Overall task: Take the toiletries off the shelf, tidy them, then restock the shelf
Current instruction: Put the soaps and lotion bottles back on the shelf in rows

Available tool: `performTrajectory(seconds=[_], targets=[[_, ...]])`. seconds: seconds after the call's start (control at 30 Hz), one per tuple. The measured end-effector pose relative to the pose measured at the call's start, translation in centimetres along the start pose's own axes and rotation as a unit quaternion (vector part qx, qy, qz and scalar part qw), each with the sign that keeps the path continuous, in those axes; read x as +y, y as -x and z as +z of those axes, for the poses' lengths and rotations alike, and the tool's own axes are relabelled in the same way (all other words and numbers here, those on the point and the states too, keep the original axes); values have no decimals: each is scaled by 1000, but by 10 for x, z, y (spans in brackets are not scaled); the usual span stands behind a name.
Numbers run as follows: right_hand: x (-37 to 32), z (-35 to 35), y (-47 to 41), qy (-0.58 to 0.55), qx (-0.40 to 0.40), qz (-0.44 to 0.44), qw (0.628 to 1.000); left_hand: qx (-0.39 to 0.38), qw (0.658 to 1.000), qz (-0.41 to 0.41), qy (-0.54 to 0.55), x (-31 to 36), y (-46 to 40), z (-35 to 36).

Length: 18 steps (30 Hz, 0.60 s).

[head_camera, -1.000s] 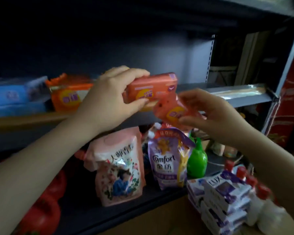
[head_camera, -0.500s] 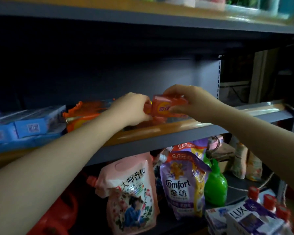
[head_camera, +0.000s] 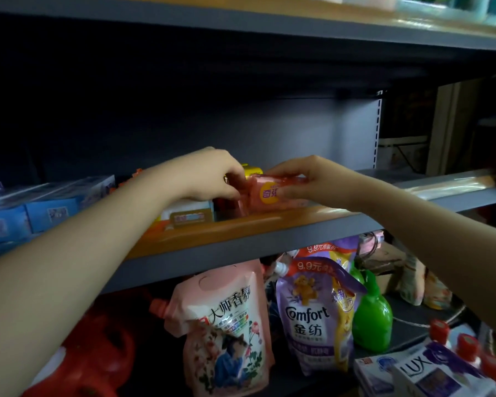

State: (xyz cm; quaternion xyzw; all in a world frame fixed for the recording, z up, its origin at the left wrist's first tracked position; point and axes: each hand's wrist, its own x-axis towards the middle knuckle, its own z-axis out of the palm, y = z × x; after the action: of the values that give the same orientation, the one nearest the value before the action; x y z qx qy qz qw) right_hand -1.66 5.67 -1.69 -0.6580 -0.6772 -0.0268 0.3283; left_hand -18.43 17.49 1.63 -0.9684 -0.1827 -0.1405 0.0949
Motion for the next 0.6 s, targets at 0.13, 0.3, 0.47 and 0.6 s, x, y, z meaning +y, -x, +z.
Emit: performTrajectory(seconds=[0.13, 0.3, 0.47, 0.6], targets=[[2, 10, -1, 62, 20, -19, 998, 46, 999, -5, 24, -2, 0, 7], [2, 9, 0, 93, -31, -20, 995, 49, 998, -5, 24, 2, 6, 9], [1, 11, 8, 162, -40, -22, 986, 211, 973, 64, -62, 21, 24, 23], [-1, 25, 27, 247, 7, -29, 968, 362, 918, 163, -16, 49, 41, 45]])
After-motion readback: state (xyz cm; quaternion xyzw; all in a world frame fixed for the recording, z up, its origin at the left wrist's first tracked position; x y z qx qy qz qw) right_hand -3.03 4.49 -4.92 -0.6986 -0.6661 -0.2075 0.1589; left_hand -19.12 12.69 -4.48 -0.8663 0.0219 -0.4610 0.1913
